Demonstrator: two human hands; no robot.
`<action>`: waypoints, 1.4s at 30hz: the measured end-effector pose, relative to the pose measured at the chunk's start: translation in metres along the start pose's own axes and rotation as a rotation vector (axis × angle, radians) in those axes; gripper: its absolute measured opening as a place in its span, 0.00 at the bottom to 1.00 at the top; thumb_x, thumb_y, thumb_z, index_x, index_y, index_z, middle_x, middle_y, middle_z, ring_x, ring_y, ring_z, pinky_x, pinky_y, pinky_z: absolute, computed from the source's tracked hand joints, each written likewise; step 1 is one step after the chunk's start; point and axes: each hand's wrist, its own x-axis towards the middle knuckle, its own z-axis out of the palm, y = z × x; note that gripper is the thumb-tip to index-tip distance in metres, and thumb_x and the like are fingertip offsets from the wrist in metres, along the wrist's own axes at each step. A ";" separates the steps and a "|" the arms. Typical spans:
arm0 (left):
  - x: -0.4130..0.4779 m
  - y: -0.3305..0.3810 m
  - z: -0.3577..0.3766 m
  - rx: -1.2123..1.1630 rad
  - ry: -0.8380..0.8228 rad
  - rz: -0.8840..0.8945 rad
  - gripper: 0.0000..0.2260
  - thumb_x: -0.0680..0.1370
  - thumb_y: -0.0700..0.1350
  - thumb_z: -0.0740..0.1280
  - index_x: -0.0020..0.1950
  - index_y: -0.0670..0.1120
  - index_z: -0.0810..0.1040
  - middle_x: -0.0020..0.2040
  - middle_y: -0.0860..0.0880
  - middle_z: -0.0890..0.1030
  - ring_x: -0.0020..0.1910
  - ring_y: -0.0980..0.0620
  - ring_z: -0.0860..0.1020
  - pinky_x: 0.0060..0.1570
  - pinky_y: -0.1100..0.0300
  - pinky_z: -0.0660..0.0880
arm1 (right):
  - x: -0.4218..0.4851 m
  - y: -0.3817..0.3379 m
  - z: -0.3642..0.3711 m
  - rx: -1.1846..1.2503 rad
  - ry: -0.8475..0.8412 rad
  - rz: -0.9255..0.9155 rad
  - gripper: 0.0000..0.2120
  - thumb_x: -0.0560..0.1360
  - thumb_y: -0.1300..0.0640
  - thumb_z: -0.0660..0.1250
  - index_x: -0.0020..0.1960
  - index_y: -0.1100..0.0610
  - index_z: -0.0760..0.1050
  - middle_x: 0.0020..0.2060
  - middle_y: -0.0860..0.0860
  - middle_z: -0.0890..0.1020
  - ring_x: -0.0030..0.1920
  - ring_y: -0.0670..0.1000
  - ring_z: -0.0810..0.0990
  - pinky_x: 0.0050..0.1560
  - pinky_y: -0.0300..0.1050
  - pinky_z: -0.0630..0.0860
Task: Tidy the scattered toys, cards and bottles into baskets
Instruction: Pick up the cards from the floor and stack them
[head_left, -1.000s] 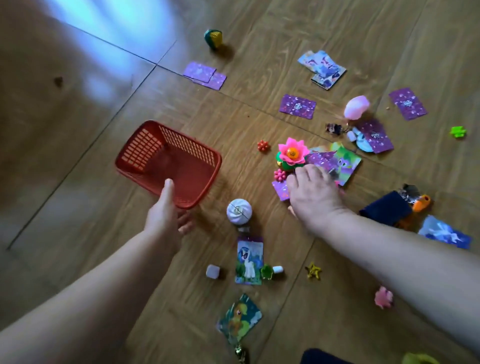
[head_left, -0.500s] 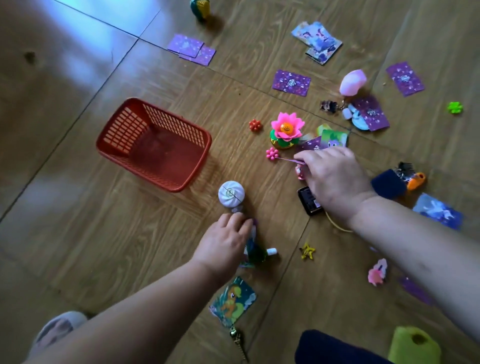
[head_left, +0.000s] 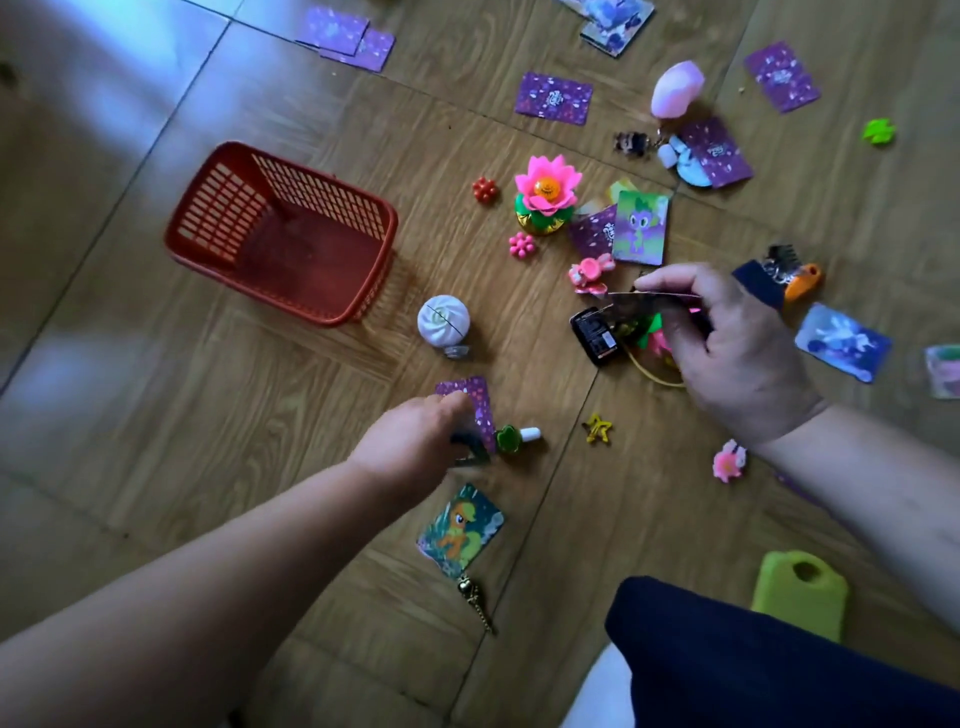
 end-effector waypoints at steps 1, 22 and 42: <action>-0.007 -0.003 -0.001 0.039 -0.027 0.089 0.05 0.76 0.45 0.69 0.50 0.51 0.76 0.48 0.53 0.79 0.50 0.50 0.77 0.43 0.59 0.71 | -0.003 -0.002 0.000 0.005 0.008 -0.020 0.11 0.77 0.64 0.62 0.58 0.60 0.77 0.51 0.44 0.77 0.49 0.46 0.77 0.57 0.34 0.70; -0.028 0.003 0.026 0.524 -0.353 0.277 0.17 0.80 0.42 0.59 0.70 0.49 0.64 0.62 0.47 0.74 0.61 0.46 0.72 0.53 0.54 0.71 | -0.034 -0.021 -0.004 0.011 -0.278 0.103 0.10 0.77 0.61 0.65 0.58 0.53 0.77 0.46 0.45 0.80 0.45 0.44 0.77 0.45 0.24 0.67; -0.023 0.013 0.036 0.283 -0.249 0.037 0.20 0.76 0.42 0.68 0.64 0.48 0.66 0.56 0.47 0.78 0.54 0.47 0.78 0.44 0.57 0.71 | -0.030 -0.022 -0.004 0.053 -0.349 0.313 0.10 0.79 0.58 0.63 0.58 0.49 0.75 0.43 0.46 0.81 0.47 0.51 0.79 0.48 0.49 0.75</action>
